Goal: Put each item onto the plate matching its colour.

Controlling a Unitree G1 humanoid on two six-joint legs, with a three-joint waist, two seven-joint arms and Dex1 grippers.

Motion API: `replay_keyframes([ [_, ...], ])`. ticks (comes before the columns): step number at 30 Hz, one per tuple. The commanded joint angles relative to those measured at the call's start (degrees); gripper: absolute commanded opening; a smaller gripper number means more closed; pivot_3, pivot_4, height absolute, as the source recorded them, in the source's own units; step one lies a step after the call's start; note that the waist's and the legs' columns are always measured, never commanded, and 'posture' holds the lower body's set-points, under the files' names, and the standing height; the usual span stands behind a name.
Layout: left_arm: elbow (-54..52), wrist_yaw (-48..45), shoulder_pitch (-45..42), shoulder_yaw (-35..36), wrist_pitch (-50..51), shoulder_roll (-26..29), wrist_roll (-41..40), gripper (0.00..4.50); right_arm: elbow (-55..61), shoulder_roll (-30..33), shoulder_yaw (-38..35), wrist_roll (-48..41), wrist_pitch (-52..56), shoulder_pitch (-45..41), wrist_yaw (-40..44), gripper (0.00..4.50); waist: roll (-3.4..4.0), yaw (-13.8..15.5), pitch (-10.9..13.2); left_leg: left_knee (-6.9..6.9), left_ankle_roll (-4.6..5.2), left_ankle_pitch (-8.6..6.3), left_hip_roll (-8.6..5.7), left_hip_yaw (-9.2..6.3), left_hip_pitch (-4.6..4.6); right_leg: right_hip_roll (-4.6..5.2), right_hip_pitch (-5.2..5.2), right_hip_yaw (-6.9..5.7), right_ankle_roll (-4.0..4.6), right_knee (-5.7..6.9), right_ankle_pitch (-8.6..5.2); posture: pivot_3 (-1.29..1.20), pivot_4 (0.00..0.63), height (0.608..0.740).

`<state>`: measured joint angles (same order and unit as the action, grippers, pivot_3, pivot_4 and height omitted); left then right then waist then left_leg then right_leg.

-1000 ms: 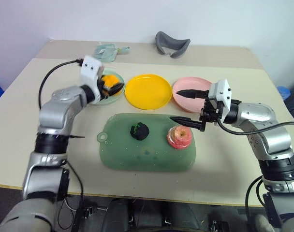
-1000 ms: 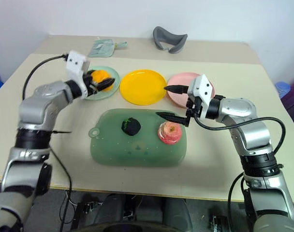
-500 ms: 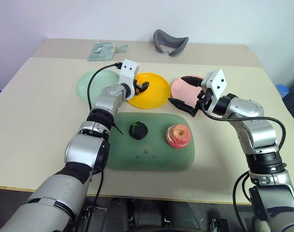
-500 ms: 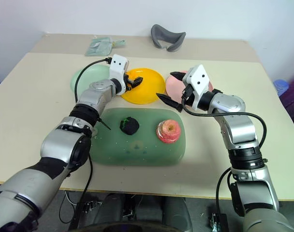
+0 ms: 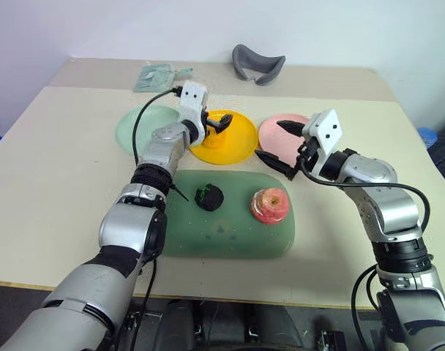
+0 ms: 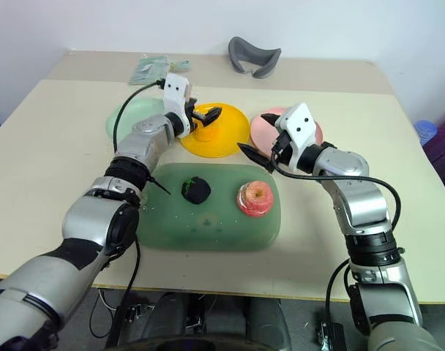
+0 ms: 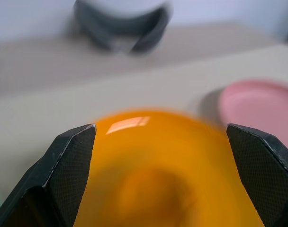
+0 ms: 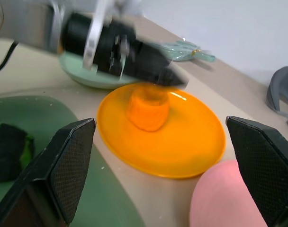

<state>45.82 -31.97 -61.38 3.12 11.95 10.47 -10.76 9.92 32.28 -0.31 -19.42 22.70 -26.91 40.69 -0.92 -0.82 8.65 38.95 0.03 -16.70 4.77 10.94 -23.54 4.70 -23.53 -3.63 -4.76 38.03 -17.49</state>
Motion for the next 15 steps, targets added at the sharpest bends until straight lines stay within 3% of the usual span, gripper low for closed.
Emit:
replay_keyframes([
  [1, -21.4, -10.1, 9.4, -2.6, 8.2, 3.9, -5.1, 4.48, 5.8, 2.4, -4.7, -2.6, 0.7, 4.7, 1.1, 4.5, 0.01, -0.1, 0.0, 0.0, 0.0, 0.0, 0.01, 0.0, 0.01, 0.0, 0.0, 0.0, 0.0, 0.01, 0.0, 0.0, 0.15, 0.74],
  [3, -32.9, -16.1, 16.8, -4.6, 13.7, 7.5, -8.6, 4.48, 8.6, 3.7, -6.8, -4.0, -1.2, 10.4, 3.4, 4.5, 0.02, -0.1, 0.0, -0.01, 0.0, 0.0, 0.02, -0.03, 0.02, -0.01, 0.01, 0.01, 0.0, 0.02, -0.01, 0.0, 0.15, 0.74],
  [7, -45.0, -23.4, 26.7, -7.0, 17.8, 15.2, -10.6, 4.48, 14.2, 5.9, -12.3, -9.6, -2.0, 22.7, 9.6, 4.5, 0.02, 0.4, 0.0, 0.07, 0.0, 0.0, 0.01, -0.1, 0.02, 0.0, 0.07, 0.0, 0.0, 0.03, -0.01, 0.0, 0.15, 0.74],
  [15, -52.3, -29.6, 31.3, -10.1, 22.5, 23.2, -11.8, 4.48, 18.8, 7.4, -19.5, -12.0, -1.7, 35.0, 9.4, 4.5, 0.02, 0.3, 0.0, 0.14, 0.01, -0.02, -0.02, -0.33, 0.18, 0.0, 0.32, 0.01, 0.0, 0.03, 0.0, 0.0, 0.15, 0.74],
])
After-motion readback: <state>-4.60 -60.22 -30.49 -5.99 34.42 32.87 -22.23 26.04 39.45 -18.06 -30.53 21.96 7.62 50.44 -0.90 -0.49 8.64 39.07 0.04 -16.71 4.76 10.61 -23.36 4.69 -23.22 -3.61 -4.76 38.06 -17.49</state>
